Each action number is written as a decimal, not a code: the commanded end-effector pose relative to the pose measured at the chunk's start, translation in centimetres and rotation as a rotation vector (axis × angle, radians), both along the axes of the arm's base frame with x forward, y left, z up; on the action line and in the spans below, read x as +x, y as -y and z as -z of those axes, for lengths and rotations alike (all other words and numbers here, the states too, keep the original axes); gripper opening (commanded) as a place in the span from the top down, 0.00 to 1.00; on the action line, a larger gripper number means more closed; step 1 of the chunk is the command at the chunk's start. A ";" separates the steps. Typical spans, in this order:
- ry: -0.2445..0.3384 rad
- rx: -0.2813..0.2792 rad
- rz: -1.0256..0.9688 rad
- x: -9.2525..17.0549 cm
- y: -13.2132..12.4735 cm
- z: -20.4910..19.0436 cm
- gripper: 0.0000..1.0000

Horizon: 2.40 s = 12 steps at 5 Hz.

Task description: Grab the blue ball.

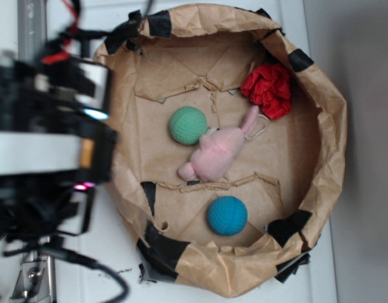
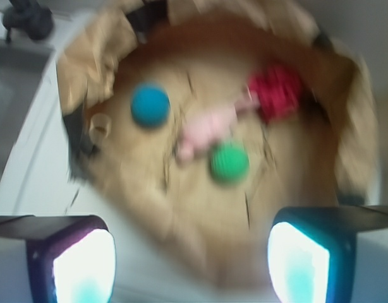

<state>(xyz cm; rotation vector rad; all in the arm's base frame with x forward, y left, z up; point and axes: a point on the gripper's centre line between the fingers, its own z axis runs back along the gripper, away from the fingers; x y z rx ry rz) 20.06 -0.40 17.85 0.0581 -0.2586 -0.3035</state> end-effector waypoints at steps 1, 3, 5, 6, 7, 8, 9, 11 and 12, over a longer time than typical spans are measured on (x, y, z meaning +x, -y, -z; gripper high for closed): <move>-0.009 -0.001 0.029 6.2 -1.8 4.1 0.00; 0.027 -0.029 0.515 7.4 5.6 8.1 0.00; -0.018 -0.144 0.728 7.3 8.6 10.7 0.00; -0.077 -0.167 0.765 6.5 9.9 13.2 0.00; -0.092 -0.059 0.762 6.0 10.1 14.9 1.00; 0.012 0.124 0.678 7.3 8.8 14.2 1.00; 0.037 0.123 0.533 8.6 6.5 11.7 1.00; -0.159 0.089 0.161 8.4 0.6 2.0 1.00; -0.161 0.068 -0.088 6.8 -0.7 -2.2 1.00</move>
